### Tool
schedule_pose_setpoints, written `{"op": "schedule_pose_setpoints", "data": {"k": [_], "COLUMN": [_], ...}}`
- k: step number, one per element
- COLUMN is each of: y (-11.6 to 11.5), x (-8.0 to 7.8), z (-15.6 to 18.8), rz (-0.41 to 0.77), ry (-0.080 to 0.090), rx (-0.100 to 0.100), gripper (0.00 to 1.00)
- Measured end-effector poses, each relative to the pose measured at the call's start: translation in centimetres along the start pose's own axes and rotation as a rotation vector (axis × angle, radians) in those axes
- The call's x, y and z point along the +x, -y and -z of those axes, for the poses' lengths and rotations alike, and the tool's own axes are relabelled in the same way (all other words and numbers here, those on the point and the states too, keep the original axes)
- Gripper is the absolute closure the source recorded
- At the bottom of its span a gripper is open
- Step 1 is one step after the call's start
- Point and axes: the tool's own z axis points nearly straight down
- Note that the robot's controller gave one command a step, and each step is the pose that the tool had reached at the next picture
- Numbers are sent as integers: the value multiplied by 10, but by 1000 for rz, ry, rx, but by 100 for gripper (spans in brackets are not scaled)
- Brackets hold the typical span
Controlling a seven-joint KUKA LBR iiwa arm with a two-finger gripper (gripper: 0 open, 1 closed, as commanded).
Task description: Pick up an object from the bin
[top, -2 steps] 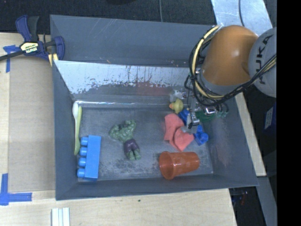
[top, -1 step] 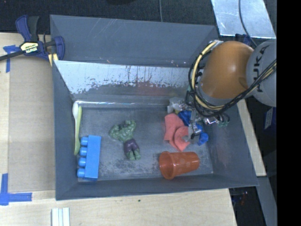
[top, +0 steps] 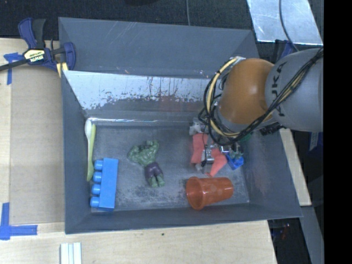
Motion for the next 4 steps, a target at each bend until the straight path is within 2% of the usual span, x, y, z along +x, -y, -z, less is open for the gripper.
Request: {"op": "schedule_pose_setpoints", "data": {"k": [1,2,3,4], "y": [2,44,70,70], "x": [2,-3,33,33], "z": [-13,-20,-4,-4], "rz": [-17,38,-29,-29], "ry": [-2,2,4,4], "rx": [0,-1,-1,-1], "gripper": [0,0,100,100]}}
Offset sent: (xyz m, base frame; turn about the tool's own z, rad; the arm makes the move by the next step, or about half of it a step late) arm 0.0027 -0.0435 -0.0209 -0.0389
